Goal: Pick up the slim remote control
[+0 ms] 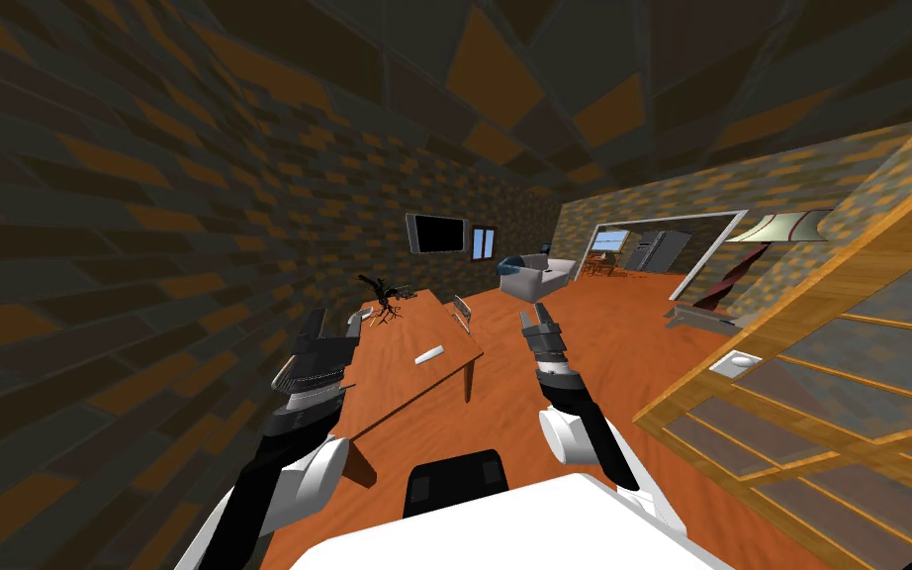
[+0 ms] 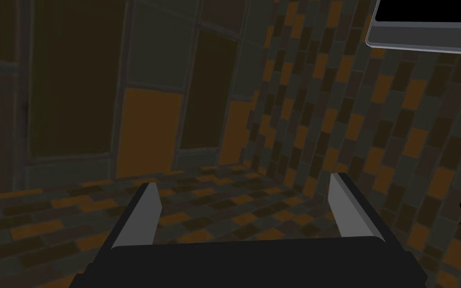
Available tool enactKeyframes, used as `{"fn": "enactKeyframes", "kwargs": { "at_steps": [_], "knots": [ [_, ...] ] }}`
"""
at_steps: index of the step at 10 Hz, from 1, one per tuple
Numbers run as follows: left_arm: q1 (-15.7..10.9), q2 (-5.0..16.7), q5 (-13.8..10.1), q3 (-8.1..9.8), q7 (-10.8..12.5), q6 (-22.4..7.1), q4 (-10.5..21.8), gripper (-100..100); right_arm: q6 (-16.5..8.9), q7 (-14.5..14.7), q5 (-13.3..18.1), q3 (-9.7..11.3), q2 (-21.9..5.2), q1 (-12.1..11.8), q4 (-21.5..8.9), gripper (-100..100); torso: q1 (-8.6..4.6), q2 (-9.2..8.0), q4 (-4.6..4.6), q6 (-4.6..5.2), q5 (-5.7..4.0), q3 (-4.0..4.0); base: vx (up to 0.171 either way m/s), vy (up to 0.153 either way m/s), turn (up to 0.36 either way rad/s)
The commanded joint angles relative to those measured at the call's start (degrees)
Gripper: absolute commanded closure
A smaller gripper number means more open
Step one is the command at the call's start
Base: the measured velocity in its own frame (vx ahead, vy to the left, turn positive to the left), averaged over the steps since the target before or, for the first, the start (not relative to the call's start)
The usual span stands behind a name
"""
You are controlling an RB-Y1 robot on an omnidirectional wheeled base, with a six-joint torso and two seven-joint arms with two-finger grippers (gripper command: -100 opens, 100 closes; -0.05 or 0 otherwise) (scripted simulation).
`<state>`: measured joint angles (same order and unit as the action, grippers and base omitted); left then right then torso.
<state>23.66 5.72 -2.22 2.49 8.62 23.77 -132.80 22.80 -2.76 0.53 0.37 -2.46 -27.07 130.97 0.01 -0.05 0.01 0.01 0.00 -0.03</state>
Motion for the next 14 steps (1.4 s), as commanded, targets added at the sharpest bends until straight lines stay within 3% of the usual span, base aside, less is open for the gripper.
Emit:
{"fn": "enactKeyframes", "kwargs": {
  "at_steps": [1,6,9,10,11,12,13,14],
  "knots": [
    [-1.94,1.26,-0.62,1.31,0.63,-2.86,2.55,-100,0.0,0.0,0.0,0.0,0.0,0.0,0.0,0,0.0,0.0,0.0,0.0,0.0,0.0,-0.017,-0.005,-0.185],
    [-4.59,2.36,-1.62,3.46,1.6,-8.62,5.46,-100,0.0,0.0,0.0,0.0,0.0,0.0,0.0,0,-0.02,0.04,-0.01,0.0,0.0,0.02,-0.009,-0.003,-0.087],
    [-7.59,3.06,-2.69,5.95,2.66,-13.58,8.95,-100,0.0,0.0,0.0,0.0,0.0,-0.01,0.0,0,-0.01,0.04,-0.01,-0.03,0.0,0.02,-0.006,-0.005,-0.127],
    [-7.59,3.06,-2.69,5.95,2.66,-14.58,8.95,-100,0.0,0.0,0.0,0.0,0.0,0.0,0.0,0,-0.02,0.04,-0.01,0.0,0.0,0.03,-0.004,-0.002,-0.076],
    [-9.19,3.3,-3.24,7.3,3.22,-16.32,10.91,-100,0.0,0.0,0.0,0.0,0.0,-0.01,0.0,0,-0.01,0.04,-0.01,-0.03,0.0,0.02,-0.005,-0.007,-0.148],
    [-9.19,3.3,-3.24,7.3,3.22,-17.73,10.91,-100,0.0,0.0,0.0,0.0,0.0,0.0,0.0,0,-0.03,0.05,-0.01,0.0,-0.01,0.03,-0.003,-0.004,-0.086],
    [-10.84,3.51,-3.78,8.72,3.78,-19.29,13.02,-100,0.0,0.0,0.0,0.0,0.0,-0.01,0.0,0,-0.01,0.05,-0.01,-0.03,-0.01,0.03,-0.002,-0.009,-0.19],
    [-10.84,3.51,-3.78,8.72,3.78,-21.1,13.02,-100,0.0,0.0,0.0,0.0,0.0,0.0,0.0,0,-0.03,0.07,-0.01,0.01,-0.01,0.04,0.0,-0.003,-0.085]
  ]
}}
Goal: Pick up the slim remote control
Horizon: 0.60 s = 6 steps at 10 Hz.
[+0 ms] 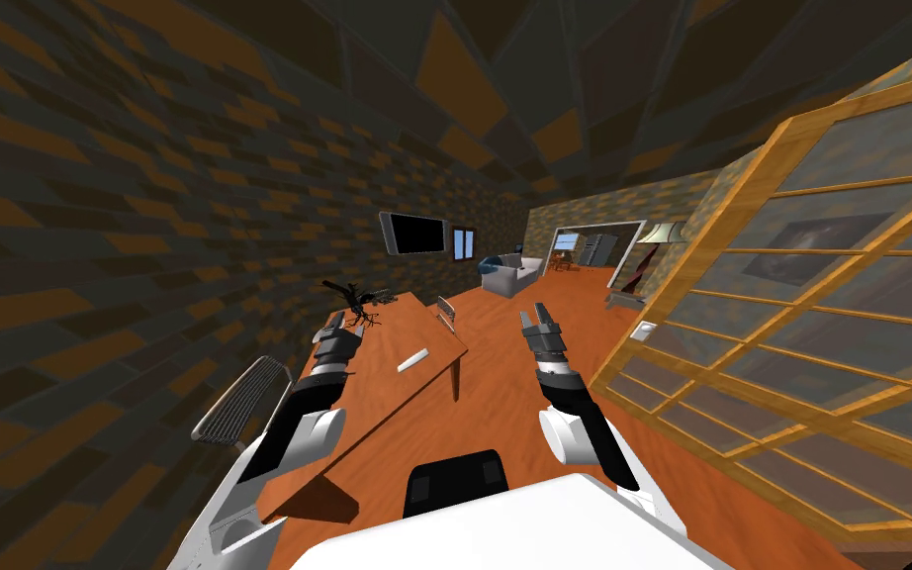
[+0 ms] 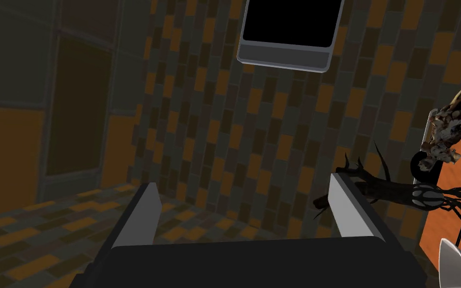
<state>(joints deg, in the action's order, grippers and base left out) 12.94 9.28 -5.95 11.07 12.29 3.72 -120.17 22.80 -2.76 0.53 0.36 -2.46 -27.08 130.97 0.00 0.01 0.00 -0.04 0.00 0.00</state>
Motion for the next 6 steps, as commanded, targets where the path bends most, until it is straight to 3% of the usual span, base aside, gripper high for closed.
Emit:
{"fn": "enactKeyframes", "kwargs": {
  "at_steps": [1,2,3,5,6],
  "knots": [
    [-1.81,0.14,-0.57,1.62,0.68,-2.86,2.65,-100,0.0,0.0,0.0,0.0,0.0,0.0,0.0,0,0.0,0.0,0.0,0.0,0.0,0.0,0.001,-0.008,-0.131],
    [-1.81,0.14,-0.57,1.62,0.68,-4.2,2.65,-100,0.0,0.0,0.0,0.0,0.0,0.01,0.0,0,-0.01,0.01,0.0,0.03,0.0,0.01,0.001,-0.004,-0.111],
    [-3.51,0.34,-1.08,3.14,1.24,-5.85,5.06,-100,0.0,0.0,0.0,0.0,0.0,0.0,0.0,0,-0.01,0.01,0.0,0.02,0.0,0.01,0.001,-0.01,-0.205],
    [-3.51,0.34,-1.08,3.14,1.24,-7.99,5.06,-100,0.0,0.0,0.0,0.0,0.0,0.0,0.0,0,-0.02,0.01,0.0,0.0,0.0,0.01,0.002,-0.003,-0.037],
    [-5.22,0.57,-1.57,4.7,1.79,-10.14,7.63,-100,0.0,0.0,0.0,0.0,0.0,0.0,0.0,0,-0.01,0.0,0.0,-0.01,0.0,0.0,0.003,-0.013,-0.184]
  ]
}}
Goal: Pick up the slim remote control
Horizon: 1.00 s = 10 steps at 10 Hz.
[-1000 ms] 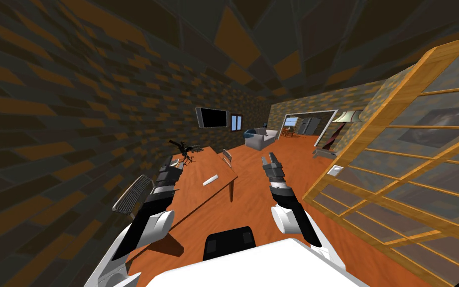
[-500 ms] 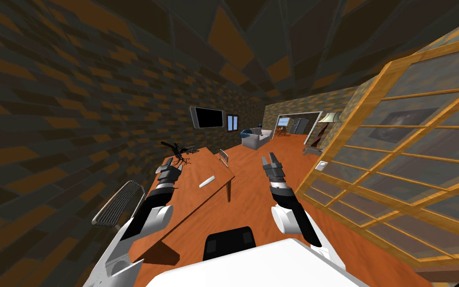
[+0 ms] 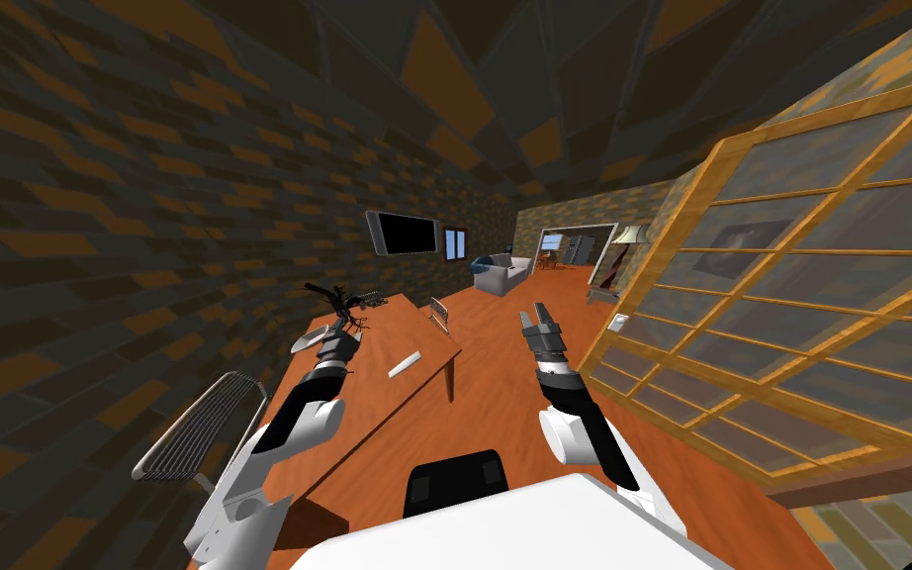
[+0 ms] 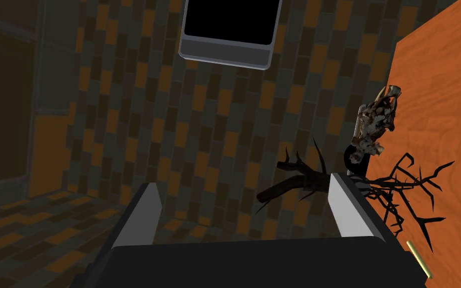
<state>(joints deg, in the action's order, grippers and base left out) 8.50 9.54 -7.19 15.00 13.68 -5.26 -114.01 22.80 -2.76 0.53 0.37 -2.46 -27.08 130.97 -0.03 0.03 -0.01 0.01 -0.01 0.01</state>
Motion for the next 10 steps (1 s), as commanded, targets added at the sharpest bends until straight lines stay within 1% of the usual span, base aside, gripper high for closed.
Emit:
{"fn": "enactKeyframes", "kwargs": {
  "at_steps": [1,2,3,4,5,6,7,8,9,10],
  "knots": [
    [-0.79,0.32,-0.34,0.77,0.39,-2.58,1.47,-100,0.0,0.0,0.0,0.0,0.0,0.0,0.0,0,0.0,0.0,0.0,0.0,0.0,0.0,0.003,-0.006,-0.108],
    [-2.48,0.58,-0.8,2.36,0.93,-4.32,3.82,-100,0.0,0.0,0.0,-0.01,0.0,-0.01,0.0,0,0.02,-0.01,0.0,-0.04,0.0,0.0,0.005,-0.013,-0.185],
    [-2.48,0.58,-0.8,2.36,0.93,-5.82,4.2,-100,0.0,0.0,0.0,0.0,0.0,0.0,0.0,0,0.01,0.01,0.0,-0.01,0.0,0.0,0.005,-0.006,-0.108],
    [-4.15,0.91,-1.23,3.97,1.44,-7.78,6.53,-100,0.0,0.0,0.0,-0.01,0.0,-0.01,0.0,0,0.02,0.01,0.0,-0.04,0.0,0.01,0.007,-0.013,-0.196],
    [-4.15,0.91,-1.23,3.97,1.44,-9.54,7.08,-100,0.0,0.0,0.0,0.0,0.0,0.0,0.0,0,-0.01,0.02,-0.01,-0.01,0.0,0.01,0.006,-0.009,-0.099],
    [-5.79,1.29,-1.62,5.59,1.94,-11.47,8.45,-100,0.0,0.0,0.0,-0.01,0.0,-0.01,0.0,0,0.0,0.0,0.0,-0.06,0.0,0.0,0.01,-0.016,-0.19],
    [-5.79,1.29,-1.62,5.59,1.94,-13.02,10.1,-100,0.0,0.0,0.0,0.0,0.0,0.0,0.0,0,-0.01,0.03,0.0,-0.01,0.0,0.01,0.01,-0.008,-0.106],
    [-5.79,1.29,-1.62,5.59,1.94,-13.5,10.1,-100,0.0,0.0,0.0,-0.01,0.0,-0.01,0.0,0,0.01,0.02,-0.01,-0.06,0.0,0.01,0.004,-0.001,0.02],
    [-7.37,1.75,-1.96,7.22,2.4,-15.7,12.34,-100,0.0,0.0,0.0,-0.01,0.0,-0.01,0.0,0,0.03,0.0,0.0,-0.07,0.01,0.0,0.009,-0.01,-0.182],
    [-7.37,1.75,-1.96,7.22,2.4,-17.12,13.25,-100,0.0,0.0,0.0,0.0,0.0,0.0,0.0,0,0.01,0.02,0.0,-0.01,0.0,0.01,0.011,-0.006,-0.119]
  ]
}}
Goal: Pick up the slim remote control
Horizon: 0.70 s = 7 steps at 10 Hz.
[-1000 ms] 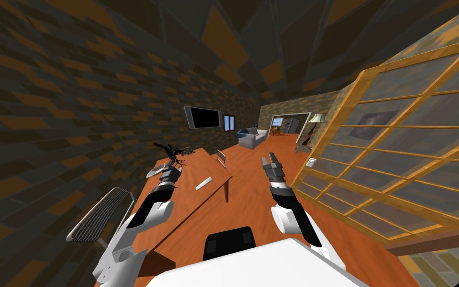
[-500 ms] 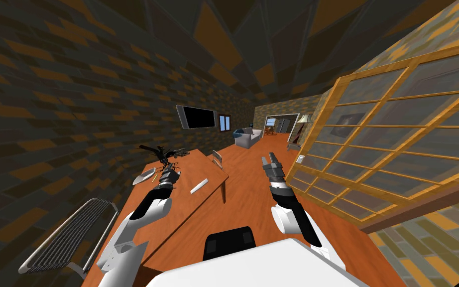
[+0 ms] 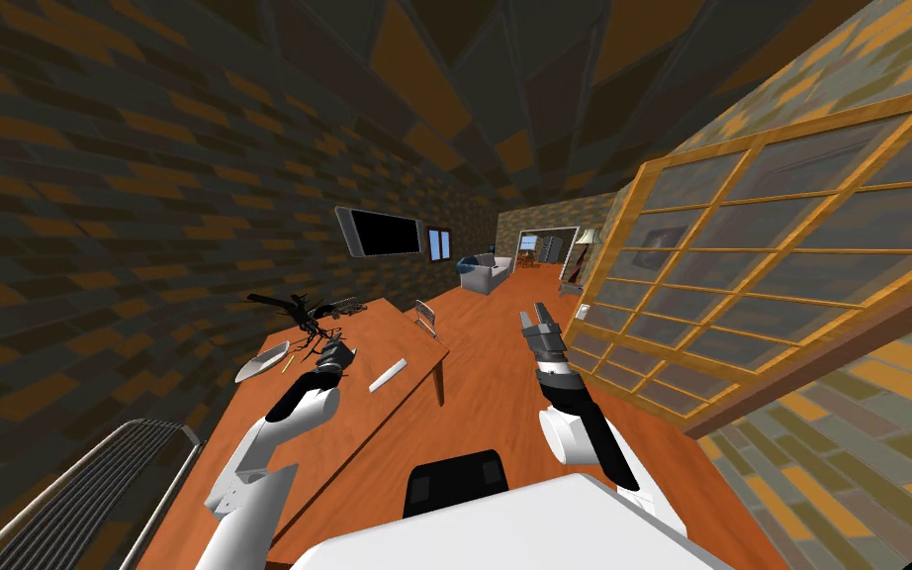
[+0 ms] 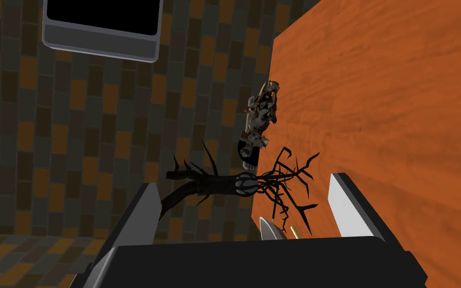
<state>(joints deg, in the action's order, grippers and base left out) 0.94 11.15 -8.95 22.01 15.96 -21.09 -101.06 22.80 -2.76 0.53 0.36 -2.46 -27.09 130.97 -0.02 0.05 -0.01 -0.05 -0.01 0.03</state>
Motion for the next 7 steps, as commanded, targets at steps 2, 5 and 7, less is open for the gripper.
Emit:
{"fn": "enactKeyframes", "kwargs": {
  "at_steps": [2,5,7],
  "knots": [
    [-1.35,0.65,-0.5,1.84,0.54,-4.61,3.57,-100,0.0,0.0,0.0,0.0,0.0,0.0,0.0,0,-0.02,0.02,0.0,0.03,-0.01,0.01,0.016,-0.01,-0.148],
    [-2.83,1.23,-0.74,3.45,0.94,-8.4,6.94,-100,0.0,0.0,0.0,0.0,0.0,0.0,0.0,0,0.0,0.02,-0.01,-0.01,0.0,0.01,0.015,-0.008,-0.093],
    [-4.24,1.88,-0.93,5.05,1.3,-11.82,10.38,-100,0.0,0.0,0.0,0.0,0.0,0.0,0.0,0,0.0,0.02,0.0,0.03,0.0,0.01,0.019,-0.005,-0.155]
  ]
}}
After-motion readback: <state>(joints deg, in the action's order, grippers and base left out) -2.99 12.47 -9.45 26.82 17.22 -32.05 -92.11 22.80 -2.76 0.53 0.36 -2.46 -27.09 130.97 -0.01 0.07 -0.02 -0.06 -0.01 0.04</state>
